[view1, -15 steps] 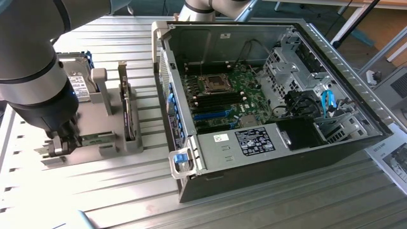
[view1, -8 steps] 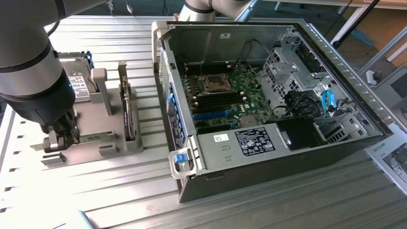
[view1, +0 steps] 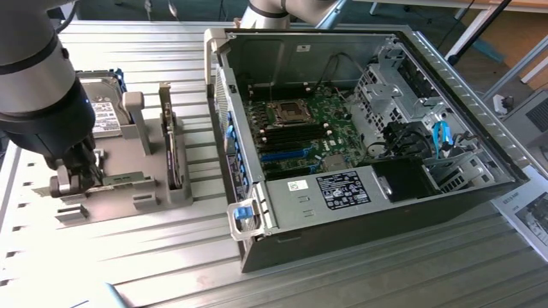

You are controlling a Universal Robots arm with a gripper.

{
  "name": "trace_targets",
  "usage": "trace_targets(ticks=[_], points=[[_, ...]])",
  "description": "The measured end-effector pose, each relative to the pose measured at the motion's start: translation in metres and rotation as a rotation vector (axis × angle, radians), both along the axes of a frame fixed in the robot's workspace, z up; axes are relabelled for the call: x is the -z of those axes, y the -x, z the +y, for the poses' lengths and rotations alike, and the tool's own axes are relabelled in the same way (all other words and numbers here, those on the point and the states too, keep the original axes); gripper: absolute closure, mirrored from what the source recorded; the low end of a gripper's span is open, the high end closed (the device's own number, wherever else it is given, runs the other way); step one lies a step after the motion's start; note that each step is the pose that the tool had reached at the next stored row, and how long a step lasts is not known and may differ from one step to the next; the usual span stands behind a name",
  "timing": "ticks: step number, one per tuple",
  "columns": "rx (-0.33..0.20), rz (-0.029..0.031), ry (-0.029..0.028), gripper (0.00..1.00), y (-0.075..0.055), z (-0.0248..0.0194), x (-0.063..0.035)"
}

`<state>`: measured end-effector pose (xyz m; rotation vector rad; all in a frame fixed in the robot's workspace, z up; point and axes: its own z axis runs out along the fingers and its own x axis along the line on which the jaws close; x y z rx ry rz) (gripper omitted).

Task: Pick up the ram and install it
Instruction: 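Pick up the ram and move it above insertion slot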

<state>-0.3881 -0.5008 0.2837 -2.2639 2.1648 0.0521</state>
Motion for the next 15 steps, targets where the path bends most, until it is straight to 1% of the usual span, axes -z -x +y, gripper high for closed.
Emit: trace_targets(ticks=[1,5,9,11,15], points=[[0.0,0.0,0.0,0.87,0.0,0.0,-0.0038],[0.0,0.0,0.0,0.87,0.0,0.0,-0.0137],[0.0,0.0,0.0,0.87,0.0,0.0,-0.0215],[0.0,0.0001,0.0,0.87,0.0,0.0,-0.0273],[0.0,0.0,0.0,0.87,0.0,0.0,-0.0347]])
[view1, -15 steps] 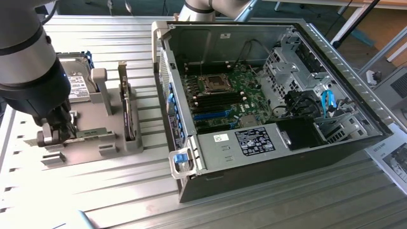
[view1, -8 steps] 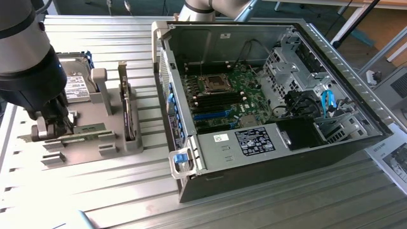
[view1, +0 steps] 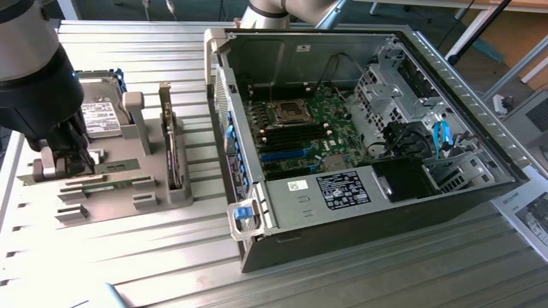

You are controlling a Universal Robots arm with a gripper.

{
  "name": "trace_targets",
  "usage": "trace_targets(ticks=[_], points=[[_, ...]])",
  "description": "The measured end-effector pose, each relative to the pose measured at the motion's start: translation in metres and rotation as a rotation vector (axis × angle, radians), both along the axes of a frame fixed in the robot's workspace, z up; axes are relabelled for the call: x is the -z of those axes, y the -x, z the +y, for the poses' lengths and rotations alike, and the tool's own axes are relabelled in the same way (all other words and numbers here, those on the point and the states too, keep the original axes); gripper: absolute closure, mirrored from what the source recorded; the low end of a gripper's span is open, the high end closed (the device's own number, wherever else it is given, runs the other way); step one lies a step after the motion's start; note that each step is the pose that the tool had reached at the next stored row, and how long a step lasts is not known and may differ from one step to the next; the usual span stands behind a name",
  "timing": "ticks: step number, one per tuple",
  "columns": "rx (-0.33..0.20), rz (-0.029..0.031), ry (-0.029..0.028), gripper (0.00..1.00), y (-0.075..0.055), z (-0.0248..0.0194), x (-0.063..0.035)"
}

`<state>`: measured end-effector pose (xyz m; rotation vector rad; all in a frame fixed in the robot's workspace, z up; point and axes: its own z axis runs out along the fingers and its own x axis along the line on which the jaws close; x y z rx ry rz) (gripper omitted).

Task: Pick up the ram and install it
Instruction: 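Pick up the ram and move it above insertion slot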

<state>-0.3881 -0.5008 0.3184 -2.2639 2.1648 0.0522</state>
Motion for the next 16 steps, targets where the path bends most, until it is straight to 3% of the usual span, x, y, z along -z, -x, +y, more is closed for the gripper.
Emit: trace_targets(ticks=[7,16], points=[[0.0,-0.0001,-0.0001,0.87,0.0,0.0,-0.0111],[0.0,0.0001,0.0,0.87,0.0,-0.0001,-0.0333]])
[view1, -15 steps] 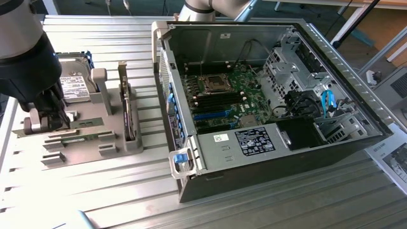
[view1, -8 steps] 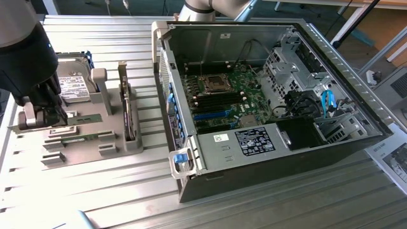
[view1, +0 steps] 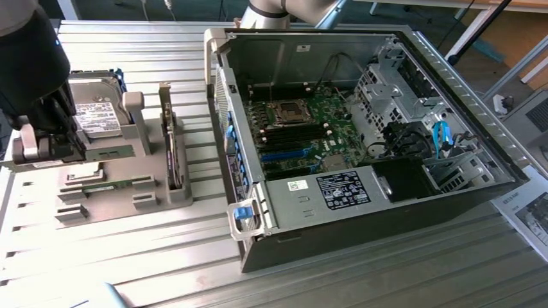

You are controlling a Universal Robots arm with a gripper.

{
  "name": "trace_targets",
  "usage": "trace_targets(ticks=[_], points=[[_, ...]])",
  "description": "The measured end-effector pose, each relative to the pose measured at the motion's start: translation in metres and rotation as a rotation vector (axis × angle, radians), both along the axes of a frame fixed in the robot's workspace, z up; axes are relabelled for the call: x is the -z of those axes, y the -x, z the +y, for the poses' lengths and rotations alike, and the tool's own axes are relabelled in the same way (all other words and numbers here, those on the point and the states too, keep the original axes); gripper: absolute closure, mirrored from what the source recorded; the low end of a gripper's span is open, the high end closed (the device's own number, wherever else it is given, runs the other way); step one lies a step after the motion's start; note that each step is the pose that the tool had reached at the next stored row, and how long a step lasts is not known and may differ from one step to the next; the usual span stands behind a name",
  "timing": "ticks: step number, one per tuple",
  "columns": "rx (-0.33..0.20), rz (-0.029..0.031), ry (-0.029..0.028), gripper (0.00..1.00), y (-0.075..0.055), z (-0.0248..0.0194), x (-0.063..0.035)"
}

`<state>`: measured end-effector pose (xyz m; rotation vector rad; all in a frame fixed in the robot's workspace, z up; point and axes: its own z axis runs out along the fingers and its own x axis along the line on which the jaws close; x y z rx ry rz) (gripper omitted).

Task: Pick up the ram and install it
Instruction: 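Pick up the ram and move it above insertion slot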

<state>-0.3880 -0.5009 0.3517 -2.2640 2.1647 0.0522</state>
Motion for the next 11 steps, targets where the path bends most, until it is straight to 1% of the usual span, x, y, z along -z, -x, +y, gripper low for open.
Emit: trace_targets(ticks=[6,11], points=[[0.0,-0.0001,0.0,0.87,0.0,0.0,-0.0072],[0.0,-0.0001,0.0,0.87,0.0,0.0,-0.0206]])
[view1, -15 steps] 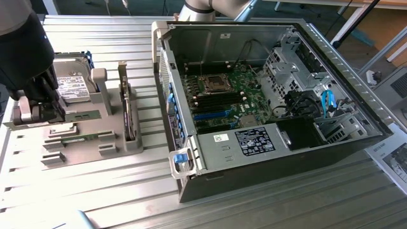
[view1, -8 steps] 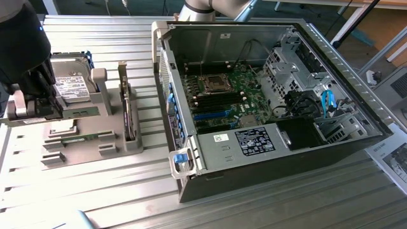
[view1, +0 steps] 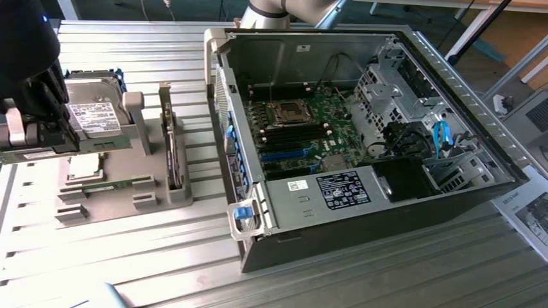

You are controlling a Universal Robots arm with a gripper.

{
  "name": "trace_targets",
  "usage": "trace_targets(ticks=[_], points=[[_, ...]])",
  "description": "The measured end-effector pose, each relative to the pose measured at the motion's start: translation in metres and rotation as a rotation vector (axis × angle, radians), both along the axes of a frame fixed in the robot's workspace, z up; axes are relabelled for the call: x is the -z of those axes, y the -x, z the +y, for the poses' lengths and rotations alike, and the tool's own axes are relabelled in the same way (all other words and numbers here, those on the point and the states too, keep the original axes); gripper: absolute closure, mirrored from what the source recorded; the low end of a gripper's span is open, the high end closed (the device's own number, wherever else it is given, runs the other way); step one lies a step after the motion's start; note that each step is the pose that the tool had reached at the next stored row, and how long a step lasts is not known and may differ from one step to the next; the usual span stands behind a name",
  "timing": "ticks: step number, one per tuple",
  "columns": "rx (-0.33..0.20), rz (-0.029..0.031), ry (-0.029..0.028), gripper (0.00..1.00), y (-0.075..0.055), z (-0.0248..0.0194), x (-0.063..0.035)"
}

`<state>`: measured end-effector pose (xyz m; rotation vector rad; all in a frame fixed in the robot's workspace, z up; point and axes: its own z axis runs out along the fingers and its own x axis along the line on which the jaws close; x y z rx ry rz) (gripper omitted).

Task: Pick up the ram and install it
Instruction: 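Pick up the ram and move it above insertion slot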

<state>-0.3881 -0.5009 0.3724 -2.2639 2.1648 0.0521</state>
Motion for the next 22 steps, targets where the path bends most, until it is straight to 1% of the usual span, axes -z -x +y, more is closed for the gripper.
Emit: trace_targets(ticks=[2,14,17,22], points=[[0.0,0.0,0.0,0.87,0.0,0.0,-0.0074],[0.0,0.0,0.0,0.87,0.0,0.0,-0.0405],[0.0,-0.0001,-0.0001,0.87,0.0,0.0,-0.045],[0.0,0.0,0.0,0.87,0.0,0.0,-0.0451]])
